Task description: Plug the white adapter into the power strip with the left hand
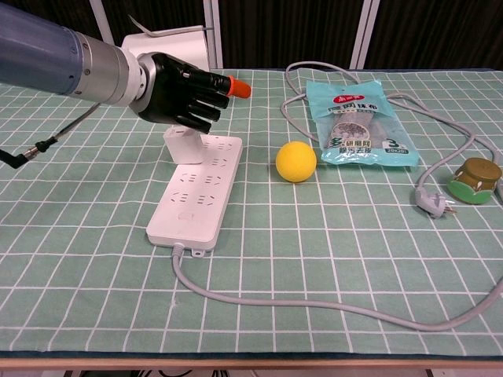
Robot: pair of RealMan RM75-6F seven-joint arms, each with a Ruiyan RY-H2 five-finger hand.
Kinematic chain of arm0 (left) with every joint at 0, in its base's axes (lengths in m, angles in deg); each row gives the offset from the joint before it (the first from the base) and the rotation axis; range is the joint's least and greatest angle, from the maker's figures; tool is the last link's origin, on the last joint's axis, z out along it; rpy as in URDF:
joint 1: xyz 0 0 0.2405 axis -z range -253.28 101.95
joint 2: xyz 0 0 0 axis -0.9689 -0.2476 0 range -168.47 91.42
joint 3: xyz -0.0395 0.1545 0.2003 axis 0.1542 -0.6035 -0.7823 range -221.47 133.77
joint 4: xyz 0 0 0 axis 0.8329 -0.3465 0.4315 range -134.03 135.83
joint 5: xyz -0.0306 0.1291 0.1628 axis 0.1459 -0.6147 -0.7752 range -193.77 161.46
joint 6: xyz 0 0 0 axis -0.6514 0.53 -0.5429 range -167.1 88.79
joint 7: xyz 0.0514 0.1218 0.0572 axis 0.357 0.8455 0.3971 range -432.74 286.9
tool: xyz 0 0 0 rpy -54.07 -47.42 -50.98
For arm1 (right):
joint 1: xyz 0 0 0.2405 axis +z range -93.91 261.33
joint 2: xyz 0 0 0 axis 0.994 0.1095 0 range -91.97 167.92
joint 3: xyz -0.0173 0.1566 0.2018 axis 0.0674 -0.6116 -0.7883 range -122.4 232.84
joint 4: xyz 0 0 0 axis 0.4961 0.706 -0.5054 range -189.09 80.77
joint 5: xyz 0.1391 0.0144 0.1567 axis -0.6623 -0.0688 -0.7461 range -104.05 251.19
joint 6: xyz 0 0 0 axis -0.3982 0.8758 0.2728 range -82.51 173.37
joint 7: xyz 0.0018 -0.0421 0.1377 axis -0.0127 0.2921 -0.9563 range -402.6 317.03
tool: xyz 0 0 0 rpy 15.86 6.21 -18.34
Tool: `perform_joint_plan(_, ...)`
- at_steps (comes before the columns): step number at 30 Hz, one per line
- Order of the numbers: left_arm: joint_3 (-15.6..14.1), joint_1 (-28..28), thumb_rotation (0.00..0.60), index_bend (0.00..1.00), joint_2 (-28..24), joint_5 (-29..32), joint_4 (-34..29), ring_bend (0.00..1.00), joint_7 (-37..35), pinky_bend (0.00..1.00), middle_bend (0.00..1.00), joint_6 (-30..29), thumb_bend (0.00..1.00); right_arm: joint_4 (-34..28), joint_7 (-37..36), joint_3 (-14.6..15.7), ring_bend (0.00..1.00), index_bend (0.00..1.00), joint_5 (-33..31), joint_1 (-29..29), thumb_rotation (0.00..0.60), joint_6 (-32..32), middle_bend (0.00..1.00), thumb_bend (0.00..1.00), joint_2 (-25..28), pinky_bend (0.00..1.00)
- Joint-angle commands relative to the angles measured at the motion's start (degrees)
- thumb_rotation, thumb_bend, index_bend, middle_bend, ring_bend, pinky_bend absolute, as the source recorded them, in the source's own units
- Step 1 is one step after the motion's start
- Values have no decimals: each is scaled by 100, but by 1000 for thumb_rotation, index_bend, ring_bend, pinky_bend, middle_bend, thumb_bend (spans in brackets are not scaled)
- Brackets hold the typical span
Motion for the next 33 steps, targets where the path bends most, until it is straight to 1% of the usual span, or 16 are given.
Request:
perform_joint_plan(1, -50, 12, 600, 843, 34, -100, 69, 940, -115, 1000, 1000, 43, 317, -3, 0, -2, 0, 0, 1, 2, 600, 1, 0, 340, 2, 0)
perform_joint_plan(10, -233, 99, 600, 844, 168, -325, 309, 940, -453, 1000, 1000, 143, 319, -4, -25, 0, 0, 0, -7, 2, 600, -16, 0, 341, 7, 0)
perform_joint_plan(17, -314, 189, 600, 844, 263, -516, 448, 940, -653, 1000, 1000, 216, 320, -18, -37, -1, 0, 0, -14, 3, 600, -23, 0, 340, 13, 0)
perform_joint_plan(25, -409, 243, 600, 844, 317, -701, 488, 939, -851, 1000, 1000, 250, 320, -20, -43, -3, 0, 0, -10, 2, 600, -18, 0, 341, 12, 0)
perform_joint_plan(33, -524, 219, 600, 844, 262, -815, 456, 939, -1027, 1000, 1000, 186, 321, -31, -68, -5, 0, 0, -12, -3, 600, -15, 0, 340, 15, 0)
